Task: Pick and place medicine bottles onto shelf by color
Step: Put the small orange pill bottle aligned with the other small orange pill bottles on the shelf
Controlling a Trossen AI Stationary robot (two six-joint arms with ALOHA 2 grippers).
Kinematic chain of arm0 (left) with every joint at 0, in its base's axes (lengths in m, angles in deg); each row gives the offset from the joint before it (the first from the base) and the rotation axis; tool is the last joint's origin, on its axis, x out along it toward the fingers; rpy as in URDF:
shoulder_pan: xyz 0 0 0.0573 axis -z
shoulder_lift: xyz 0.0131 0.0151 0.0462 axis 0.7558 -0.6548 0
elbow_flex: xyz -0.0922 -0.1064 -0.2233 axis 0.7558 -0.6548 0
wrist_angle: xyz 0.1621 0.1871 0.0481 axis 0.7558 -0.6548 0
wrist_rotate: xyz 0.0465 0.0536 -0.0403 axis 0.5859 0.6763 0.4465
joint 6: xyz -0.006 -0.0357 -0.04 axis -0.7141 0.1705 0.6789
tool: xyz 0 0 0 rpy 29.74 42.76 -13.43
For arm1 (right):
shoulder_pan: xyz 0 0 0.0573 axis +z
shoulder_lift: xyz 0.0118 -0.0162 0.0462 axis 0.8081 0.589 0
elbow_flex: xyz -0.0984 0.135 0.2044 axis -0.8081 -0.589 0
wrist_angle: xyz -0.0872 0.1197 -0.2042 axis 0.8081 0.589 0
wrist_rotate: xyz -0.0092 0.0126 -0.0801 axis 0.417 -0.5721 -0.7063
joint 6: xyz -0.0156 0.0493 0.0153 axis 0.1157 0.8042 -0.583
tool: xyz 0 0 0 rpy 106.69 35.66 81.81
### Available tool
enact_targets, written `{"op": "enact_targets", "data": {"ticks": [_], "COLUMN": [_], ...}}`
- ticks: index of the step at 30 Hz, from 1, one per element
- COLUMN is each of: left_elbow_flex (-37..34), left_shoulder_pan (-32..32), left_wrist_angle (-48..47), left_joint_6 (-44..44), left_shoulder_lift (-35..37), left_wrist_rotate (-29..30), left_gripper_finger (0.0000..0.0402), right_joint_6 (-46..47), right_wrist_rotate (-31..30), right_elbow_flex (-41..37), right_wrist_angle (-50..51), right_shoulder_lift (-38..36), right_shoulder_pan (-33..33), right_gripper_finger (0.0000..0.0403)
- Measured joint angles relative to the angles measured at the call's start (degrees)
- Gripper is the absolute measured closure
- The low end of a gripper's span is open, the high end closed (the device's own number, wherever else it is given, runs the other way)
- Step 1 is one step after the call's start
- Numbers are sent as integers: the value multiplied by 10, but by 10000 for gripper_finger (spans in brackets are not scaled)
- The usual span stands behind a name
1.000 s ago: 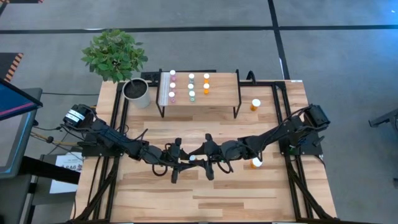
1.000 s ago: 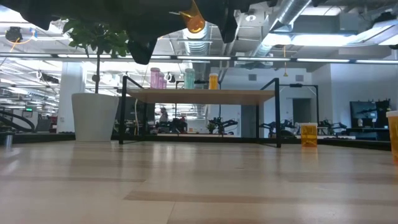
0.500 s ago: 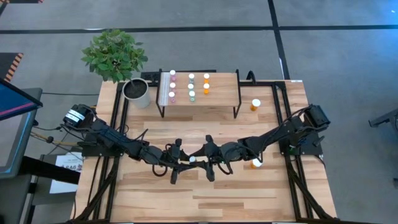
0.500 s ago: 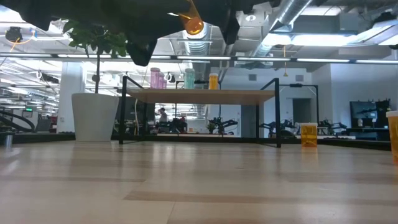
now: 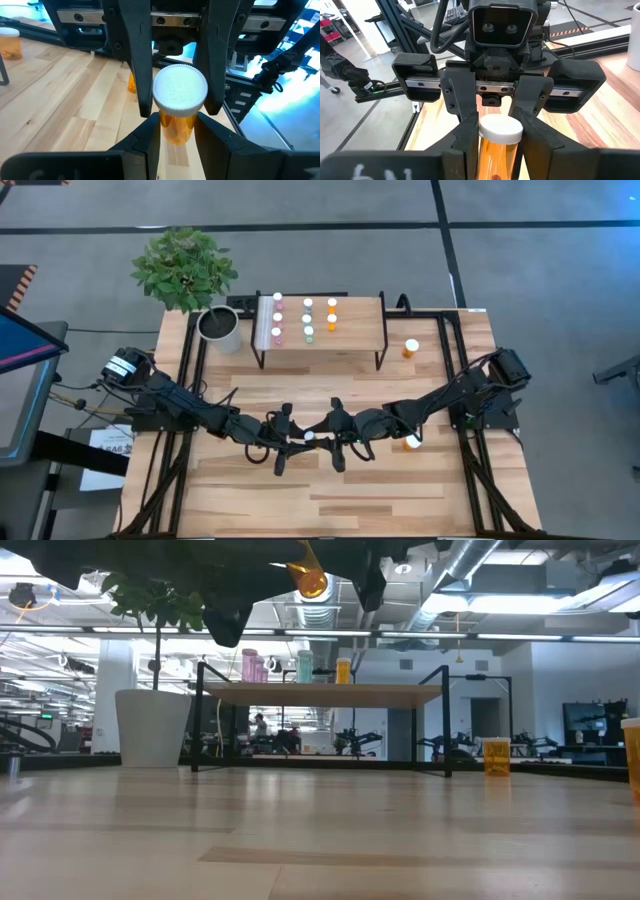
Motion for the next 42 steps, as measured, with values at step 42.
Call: {"op": "enact_targets", "data": {"ticks": [42], "left_elbow_flex": [0], "left_shoulder_pan": [0], "left_wrist_angle": [-12], "left_joint_6": [7], "left_shoulder_lift": [11], "left_wrist_rotate": [2], "left_gripper_finger": [167], "right_joint_6": [16], "right_wrist_rotate": [-2], "right_elbow_flex": [0], "right_wrist_angle": [65], "right_shoulder_lift": [-34], "right_shoulder_pan": [17], "right_gripper_finger": [259]}}
